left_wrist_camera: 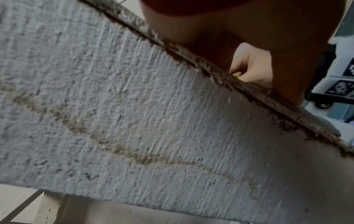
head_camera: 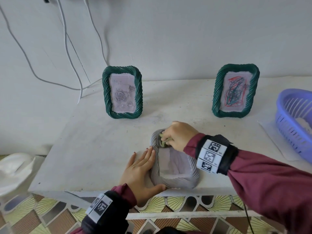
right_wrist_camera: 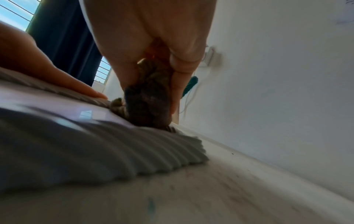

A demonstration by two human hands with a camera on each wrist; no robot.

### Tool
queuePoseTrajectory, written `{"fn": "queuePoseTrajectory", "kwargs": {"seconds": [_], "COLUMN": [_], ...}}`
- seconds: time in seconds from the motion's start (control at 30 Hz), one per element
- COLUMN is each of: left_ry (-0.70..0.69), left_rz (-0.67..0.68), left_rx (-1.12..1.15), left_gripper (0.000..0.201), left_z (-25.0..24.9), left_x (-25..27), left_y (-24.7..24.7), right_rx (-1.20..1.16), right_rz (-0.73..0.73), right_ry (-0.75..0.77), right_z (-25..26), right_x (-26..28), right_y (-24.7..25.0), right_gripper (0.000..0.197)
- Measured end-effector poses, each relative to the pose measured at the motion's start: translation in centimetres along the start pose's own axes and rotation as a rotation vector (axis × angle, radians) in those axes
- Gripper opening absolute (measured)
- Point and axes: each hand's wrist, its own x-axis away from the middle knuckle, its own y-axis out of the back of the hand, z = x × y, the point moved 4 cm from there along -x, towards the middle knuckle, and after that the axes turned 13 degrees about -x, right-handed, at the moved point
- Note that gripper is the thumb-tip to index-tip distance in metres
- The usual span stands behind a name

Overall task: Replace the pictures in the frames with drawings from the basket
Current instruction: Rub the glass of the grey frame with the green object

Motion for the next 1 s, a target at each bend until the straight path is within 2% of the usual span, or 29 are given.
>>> {"fn": "queuePoseTrajectory", "kwargs": {"seconds": [0.13,0.27,0.47,0.6,0.73,0.83,1.0], "left_ry": [0.016,0.022,0.034,0.039,0.039,0.029,0.015], "left_rz": [-0.011,-0.025,-0.037,-0.026,-0.024,-0.019,-0.019], "left_rx": [0.007,0.005,0.010,0.016,0.018,0.002,-0.002], "left_gripper": [0.103,0.102,0.106,0.105,0.104,0.103,0.103], "left_z": [-0.2,-0.2,-0.2,-0.2,-0.2,-0.1,-0.2], "left_x": [0.1,0.1,0.1,0.1,0.1,0.1,0.1], "left_y": [0.1,0.0,-0.1,-0.2,-0.1,-0.1,0.0], "right_rx": [0.105,-0.019,-0.028,-0.040,-0.044,-0.046,-0.019], "right_rz": [-0.022,-0.053,0.128,0.225,0.251,0.211,0.036], "right_ry": [-0.069,-0.087,0.023,0.036,0.011,-0.041,-0.087], "right_z": [1.1,1.7,3.6,4.0,2.9,1.4,-0.7], "right_x": [-0.7,0.2,3.6,6.3,7.5,7.1,3.8], "right_y": [-1.3,-0.6,-1.7,-2.3,-1.8,-0.6,0.9], "right_gripper": [0.018,0.021,0.024,0.026,0.025,0.026,0.024]}}
